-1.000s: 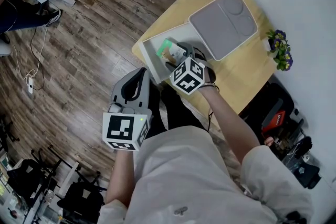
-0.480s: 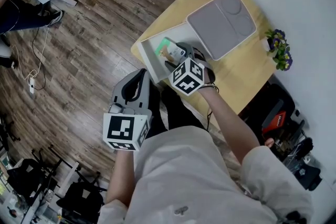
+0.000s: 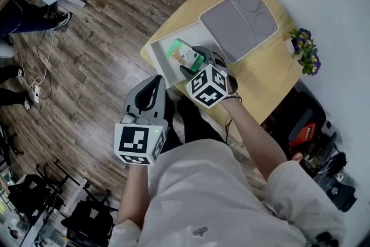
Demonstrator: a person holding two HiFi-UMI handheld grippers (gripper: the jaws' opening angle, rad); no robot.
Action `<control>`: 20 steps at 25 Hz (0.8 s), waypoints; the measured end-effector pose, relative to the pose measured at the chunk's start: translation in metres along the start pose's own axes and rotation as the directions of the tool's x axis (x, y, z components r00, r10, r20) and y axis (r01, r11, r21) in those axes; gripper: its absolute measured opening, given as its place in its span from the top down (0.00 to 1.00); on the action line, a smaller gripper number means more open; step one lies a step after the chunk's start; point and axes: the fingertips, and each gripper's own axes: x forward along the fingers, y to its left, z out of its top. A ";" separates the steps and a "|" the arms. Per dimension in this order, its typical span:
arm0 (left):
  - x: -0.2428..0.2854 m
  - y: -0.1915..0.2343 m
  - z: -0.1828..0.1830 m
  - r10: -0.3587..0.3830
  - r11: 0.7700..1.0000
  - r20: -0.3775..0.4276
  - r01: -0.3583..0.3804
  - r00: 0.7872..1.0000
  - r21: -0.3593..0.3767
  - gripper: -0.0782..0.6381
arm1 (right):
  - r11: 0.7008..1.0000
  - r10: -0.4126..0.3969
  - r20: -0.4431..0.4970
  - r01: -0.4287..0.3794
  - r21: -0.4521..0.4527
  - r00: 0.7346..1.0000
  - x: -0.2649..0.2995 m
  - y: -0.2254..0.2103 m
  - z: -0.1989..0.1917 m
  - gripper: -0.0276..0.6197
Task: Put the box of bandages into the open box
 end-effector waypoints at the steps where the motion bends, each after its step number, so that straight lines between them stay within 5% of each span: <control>1: -0.001 -0.001 0.000 -0.001 1.000 -0.001 0.001 1.000 0.003 0.88 | 1.000 -0.004 0.007 0.004 0.004 1.000 -0.003 0.000 0.001 0.51; 20: -0.037 0.008 -0.001 -0.106 0.993 0.031 0.104 0.994 0.064 0.88 | 0.975 -0.167 0.080 0.152 0.163 0.983 -0.065 0.021 0.022 0.64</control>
